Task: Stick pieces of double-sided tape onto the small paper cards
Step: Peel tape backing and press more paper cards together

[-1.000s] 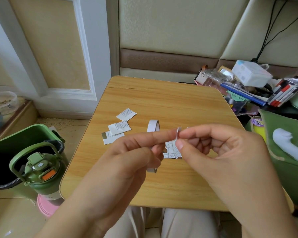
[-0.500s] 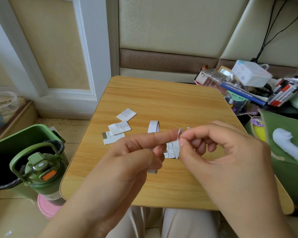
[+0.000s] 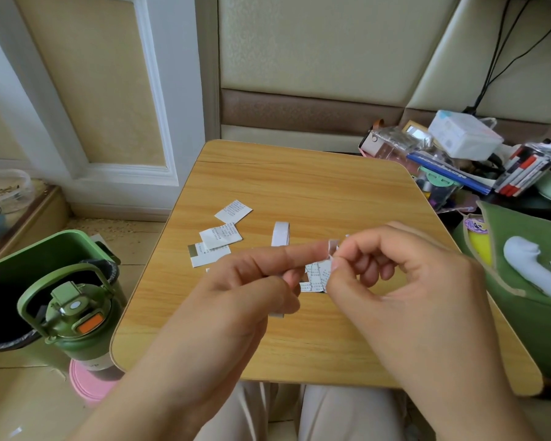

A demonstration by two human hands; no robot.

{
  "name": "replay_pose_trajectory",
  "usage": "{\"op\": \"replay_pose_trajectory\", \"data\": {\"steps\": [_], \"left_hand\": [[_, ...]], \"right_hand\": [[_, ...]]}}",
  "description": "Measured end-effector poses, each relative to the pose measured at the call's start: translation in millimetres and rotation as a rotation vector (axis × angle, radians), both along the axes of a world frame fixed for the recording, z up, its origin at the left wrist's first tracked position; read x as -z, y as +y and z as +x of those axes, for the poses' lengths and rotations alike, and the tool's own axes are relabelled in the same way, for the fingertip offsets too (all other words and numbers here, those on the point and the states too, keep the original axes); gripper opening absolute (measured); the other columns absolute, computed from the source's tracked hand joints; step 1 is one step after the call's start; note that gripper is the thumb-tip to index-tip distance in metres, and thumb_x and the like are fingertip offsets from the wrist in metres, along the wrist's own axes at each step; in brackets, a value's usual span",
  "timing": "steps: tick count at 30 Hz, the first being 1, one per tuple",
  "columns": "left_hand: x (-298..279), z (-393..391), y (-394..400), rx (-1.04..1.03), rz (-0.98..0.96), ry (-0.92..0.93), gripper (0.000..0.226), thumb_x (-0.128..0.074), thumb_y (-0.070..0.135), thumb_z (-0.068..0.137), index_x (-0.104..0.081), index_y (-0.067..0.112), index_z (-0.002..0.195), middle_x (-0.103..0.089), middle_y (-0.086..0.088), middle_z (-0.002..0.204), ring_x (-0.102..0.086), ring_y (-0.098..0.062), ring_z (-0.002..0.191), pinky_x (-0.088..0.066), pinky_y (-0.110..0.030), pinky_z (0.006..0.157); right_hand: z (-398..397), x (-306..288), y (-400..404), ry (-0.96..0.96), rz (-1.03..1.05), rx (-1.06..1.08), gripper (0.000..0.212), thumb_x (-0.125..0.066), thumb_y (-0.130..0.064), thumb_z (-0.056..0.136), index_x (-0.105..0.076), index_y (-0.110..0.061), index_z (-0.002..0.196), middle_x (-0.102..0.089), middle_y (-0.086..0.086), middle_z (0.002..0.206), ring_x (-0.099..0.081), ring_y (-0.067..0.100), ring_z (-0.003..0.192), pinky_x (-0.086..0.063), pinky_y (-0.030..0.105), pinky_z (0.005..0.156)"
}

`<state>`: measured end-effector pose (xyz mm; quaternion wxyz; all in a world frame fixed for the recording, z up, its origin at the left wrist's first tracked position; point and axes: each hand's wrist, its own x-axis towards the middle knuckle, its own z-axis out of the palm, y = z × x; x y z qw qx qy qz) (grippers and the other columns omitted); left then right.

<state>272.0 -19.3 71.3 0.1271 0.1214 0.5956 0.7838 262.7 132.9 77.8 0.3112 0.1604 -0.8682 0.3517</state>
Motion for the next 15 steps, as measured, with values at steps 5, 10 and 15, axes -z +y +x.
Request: {"op": "replay_pose_trajectory", "data": {"steps": [5, 10, 15], "left_hand": [[3, -4, 0, -0.046, -0.036, -0.011, 0.046, -0.048, 0.008, 0.062, -0.078, 0.026, 0.092, -0.040, 0.004, 0.068, -0.038, -0.007, 0.068, -0.031, -0.026, 0.075], [8, -11, -1, -0.059, -0.044, -0.051, 0.046, -0.048, 0.010, 0.060, -0.078, 0.025, 0.092, -0.045, 0.008, 0.065, -0.041, -0.004, 0.066, -0.031, -0.026, 0.077], [21, -26, -4, -0.102, -0.029, -0.112, 0.047, -0.048, 0.007, 0.059, -0.078, 0.022, 0.092, -0.047, 0.009, 0.064, -0.040, -0.008, 0.068, -0.029, -0.029, 0.077]], "right_hand": [[-9, 6, 7, -0.201, -0.218, -0.118, 0.014, -0.057, -0.032, 0.064, -0.063, -0.020, 0.066, -0.058, -0.004, 0.062, -0.050, 0.012, 0.057, -0.042, 0.020, 0.055], [-21, 11, 11, -0.377, -0.408, -0.193, 0.012, -0.065, -0.030, 0.063, -0.067, -0.020, 0.070, -0.060, -0.006, 0.057, -0.049, 0.003, 0.054, -0.040, 0.013, 0.053], [-52, 33, 27, -0.511, -0.554, -0.147, 0.019, -0.067, -0.011, 0.075, -0.069, -0.023, 0.060, -0.057, -0.013, 0.052, -0.045, -0.001, 0.051, -0.037, 0.009, 0.052]]}}
